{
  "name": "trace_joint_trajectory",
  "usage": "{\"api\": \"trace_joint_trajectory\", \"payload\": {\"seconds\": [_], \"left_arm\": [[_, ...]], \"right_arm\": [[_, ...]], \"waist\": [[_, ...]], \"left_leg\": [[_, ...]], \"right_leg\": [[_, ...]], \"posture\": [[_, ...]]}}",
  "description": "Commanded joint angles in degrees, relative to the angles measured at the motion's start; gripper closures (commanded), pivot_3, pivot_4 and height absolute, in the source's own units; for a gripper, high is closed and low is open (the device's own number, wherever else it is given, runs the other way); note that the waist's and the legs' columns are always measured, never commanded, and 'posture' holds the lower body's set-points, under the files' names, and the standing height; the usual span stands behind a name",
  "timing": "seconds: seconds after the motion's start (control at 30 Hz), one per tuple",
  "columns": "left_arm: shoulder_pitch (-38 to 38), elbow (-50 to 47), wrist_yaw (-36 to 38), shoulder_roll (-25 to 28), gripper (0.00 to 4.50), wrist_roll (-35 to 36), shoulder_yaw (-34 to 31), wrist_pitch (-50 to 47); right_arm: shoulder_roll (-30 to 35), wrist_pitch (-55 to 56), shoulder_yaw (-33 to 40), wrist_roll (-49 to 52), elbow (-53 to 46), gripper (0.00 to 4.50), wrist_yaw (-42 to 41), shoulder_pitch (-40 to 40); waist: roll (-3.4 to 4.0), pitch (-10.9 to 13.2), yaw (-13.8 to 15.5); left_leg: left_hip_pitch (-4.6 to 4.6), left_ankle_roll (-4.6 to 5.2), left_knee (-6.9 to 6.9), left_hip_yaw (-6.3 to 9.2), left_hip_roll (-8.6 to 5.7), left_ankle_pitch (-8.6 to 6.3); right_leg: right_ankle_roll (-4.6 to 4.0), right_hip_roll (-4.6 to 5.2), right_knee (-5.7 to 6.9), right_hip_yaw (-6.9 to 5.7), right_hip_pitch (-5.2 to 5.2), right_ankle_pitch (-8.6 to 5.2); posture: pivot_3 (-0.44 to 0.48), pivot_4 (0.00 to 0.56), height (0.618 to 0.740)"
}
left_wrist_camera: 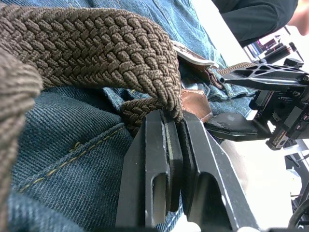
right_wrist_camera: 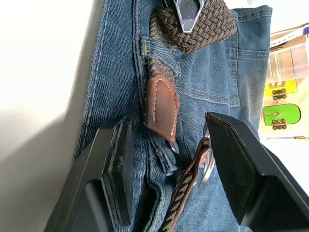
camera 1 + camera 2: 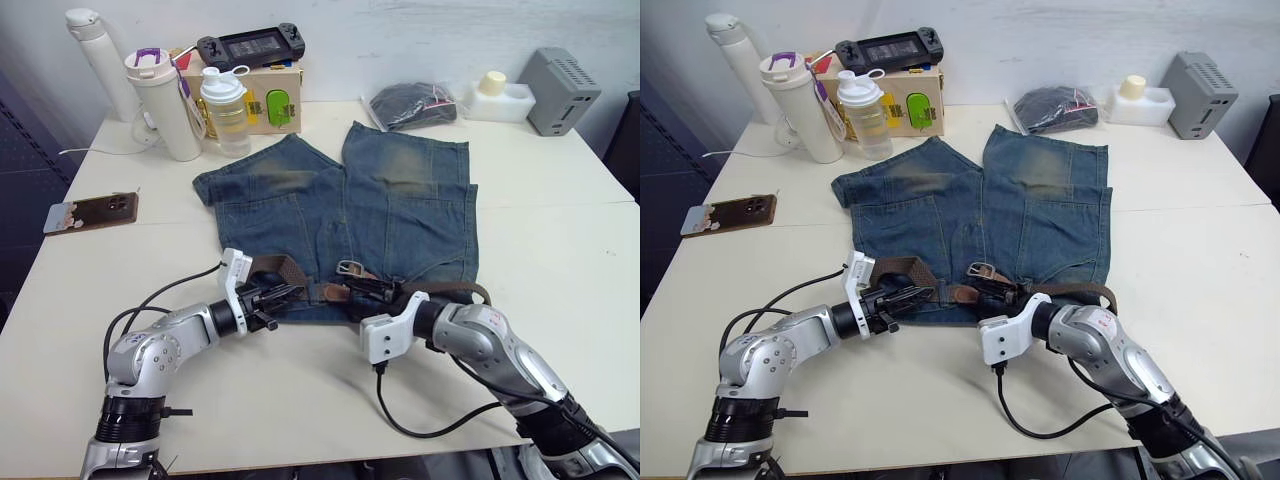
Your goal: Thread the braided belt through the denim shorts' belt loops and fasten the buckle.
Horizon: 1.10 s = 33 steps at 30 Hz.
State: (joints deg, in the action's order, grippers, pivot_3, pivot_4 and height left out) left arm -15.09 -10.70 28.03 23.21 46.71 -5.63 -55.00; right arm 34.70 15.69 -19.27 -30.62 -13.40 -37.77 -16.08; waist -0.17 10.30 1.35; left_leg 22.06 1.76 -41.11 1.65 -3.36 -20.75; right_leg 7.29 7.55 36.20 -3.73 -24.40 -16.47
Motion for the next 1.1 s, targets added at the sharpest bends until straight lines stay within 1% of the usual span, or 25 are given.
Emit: {"api": "trace_joint_trajectory", "payload": {"seconds": [0.03, 0.13, 0.23, 0.27, 0.33, 0.57, 0.67, 0.7, 0.77, 0.83, 0.9, 0.93, 1.0, 1.1], "left_arm": [[0.6, -1.2, -0.2, 0.1, 4.50, -0.5, 0.6, -1.0], [0.6, -1.5, -0.4, 0.0, 4.50, -0.4, 0.5, -1.1], [0.7, -1.8, -0.7, 0.0, 4.50, -0.2, 0.2, -1.4], [0.8, -2.0, -0.8, 0.0, 4.50, -0.1, 0.1, -1.5], [0.9, -2.2, -0.9, 0.0, 4.50, 0.0, -0.1, -1.6], [1.0, -2.6, -1.3, 0.3, 4.50, -0.2, -0.3, -2.0], [1.1, -2.8, -2.0, 0.0, 4.50, 0.4, -1.9, -1.7], [1.1, -2.8, -2.3, -0.1, 3.71, 0.2, -2.4, -1.3], [1.8, -4.4, -0.7, 0.8, 2.93, 0.6, -2.8, -0.5], [2.5, -6.0, -1.0, 1.8, 2.10, 0.3, -3.3, -0.8], [3.9, -8.1, -1.5, 2.7, 1.10, 1.9, -4.9, -2.2], [5.0, -9.6, -1.4, 3.3, 0.76, 3.4, -6.1, -3.1], [6.9, -11.9, -1.2, 4.4, 0.76, 5.4, -7.8, -4.1], [10.4, -15.5, -1.8, 6.3, 0.76, 5.4, -9.4, -4.2]], "right_arm": [[-0.4, 0.3, -0.5, -0.3, 0.0, 1.89, 0.3, -0.8], [-0.5, 0.5, -1.2, -0.6, 1.0, 2.71, 0.3, -1.0], [-0.8, 0.8, -1.6, -0.8, 1.9, 4.13, 0.7, -0.9], [-0.9, 0.9, -1.7, -0.9, 2.1, 4.42, 0.8, -0.9], [-0.9, 1.0, -1.8, -1.0, 2.4, 4.42, 0.9, -0.9], [-1.1, 0.0, -1.1, -0.2, 0.7, 4.42, -0.1, -1.4], [-1.3, -0.9, -0.6, 0.3, -0.4, 4.42, -0.6, -2.0], [-1.3, -1.1, -0.4, 0.5, -0.6, 4.50, -0.8, -2.1], [-1.4, -1.6, -0.1, 0.8, -0.9, 4.50, -0.9, -2.5], [-1.4, -2.1, 0.2, 1.0, -1.3, 4.50, -1.0, -2.5], [-1.2, -2.3, 0.2, 0.9, -1.5, 4.50, -0.9, -2.4], [-1.2, -2.5, 0.2, 0.8, -1.7, 4.50, -0.9, -2.3], [-1.1, -2.6, 0.3, 0.8, -1.9, 4.50, -0.8, -2.2], [-1.0, -2.8, 0.6, 0.8, -2.3, 4.50, -0.7, -1.9]], "waist": [[0.00, 0.0, 0.0], [0.00, 0.0, 0.0], [0.00, 0.0, 0.0], [0.00, 0.0, 0.0], [0.00, 0.0, 0.0], [0.00, 0.0, -0.1], [0.00, 0.0, -0.1], [0.00, 0.0, -0.1], [0.00, 0.0, -0.2], [0.00, 0.0, -0.2], [0.00, 0.0, -0.2], [0.00, 0.0, -0.2], [0.00, 0.0, -0.3], [0.00, 0.0, -0.5]], "left_leg": [[0.00, 0.00, 0.00, 0.00, 0.00, 0.00], [0.00, 0.00, 0.00, 0.00, 0.00, 0.00], [0.00, 0.00, 0.00, 0.00, -0.01, 0.00], [0.00, 0.00, 0.00, 0.00, 0.00, 0.00], [-0.01, 0.00, 0.00, 0.00, 0.00, 0.00], [-0.01, 0.00, -0.01, 0.00, 0.00, 0.00], [-0.01, 0.00, -0.01, 0.00, 0.00, 0.00], [-0.01, 0.00, -0.01, 0.00, 0.01, 0.00], [-0.01, 0.00, -0.01, 0.00, 0.01, 0.00], [0.00, -0.01, 0.00, 0.00, 0.01, 0.00], [0.00, -0.01, 0.00, 0.00, 0.01, 0.00], [0.00, -0.01, -0.01, 0.00, 0.02, 0.00], [0.00, -0.02, 0.01, 0.00, 0.03, -0.01], [0.00, -0.05, 0.03, 0.00, 0.06, -0.03]], "right_leg": [[0.00, 0.00, 0.00, 0.00, 0.00, 0.00], [0.00, 0.00, 0.01, 0.00, 0.00, 0.00], [0.00, 0.00, 0.02, 0.00, 0.00, 0.00], [0.00, 0.00, 0.08, 0.00, -0.01, 0.00], [-0.01, 0.00, 0.25, 0.00, -0.01, 0.00], [-0.01, 0.00, 0.26, 0.01, -0.01, -0.01], [-0.02, -0.01, 0.27, 0.01, -0.01, -0.01], [-0.02, -0.01, 0.27, 0.01, -0.02, -0.01], [-0.02, 0.00, 0.27, 0.01, -0.03, -0.01], [-0.03, 0.00, 0.27, 0.01, -0.03, -0.02], [-0.04, 0.00, 0.27, 0.03, -0.05, -0.02], [-0.04, 0.00, 0.27, 0.03, -0.04, -0.02], [-0.06, 0.00, 0.28, 0.05, -0.06, -0.04], [-0.15, 0.00, 0.30, 0.05, -0.12, -0.09]], "posture": [[0.000, 0.150, 0.682], [0.000, 0.150, 0.682], [0.000, 0.150, 0.682], [0.000, 0.150, 0.682], [0.000, 0.150, 0.682], [0.000, 0.150, 0.682], [0.000, 0.150, 0.682], [0.000, 0.150, 0.682], [0.000, 0.150, 0.682], [0.000, 0.150, 0.682], [0.000, 0.150, 0.682], [0.000, 0.150, 0.682], [0.000, 0.150, 0.682], [0.000, 0.150, 0.682]]}}
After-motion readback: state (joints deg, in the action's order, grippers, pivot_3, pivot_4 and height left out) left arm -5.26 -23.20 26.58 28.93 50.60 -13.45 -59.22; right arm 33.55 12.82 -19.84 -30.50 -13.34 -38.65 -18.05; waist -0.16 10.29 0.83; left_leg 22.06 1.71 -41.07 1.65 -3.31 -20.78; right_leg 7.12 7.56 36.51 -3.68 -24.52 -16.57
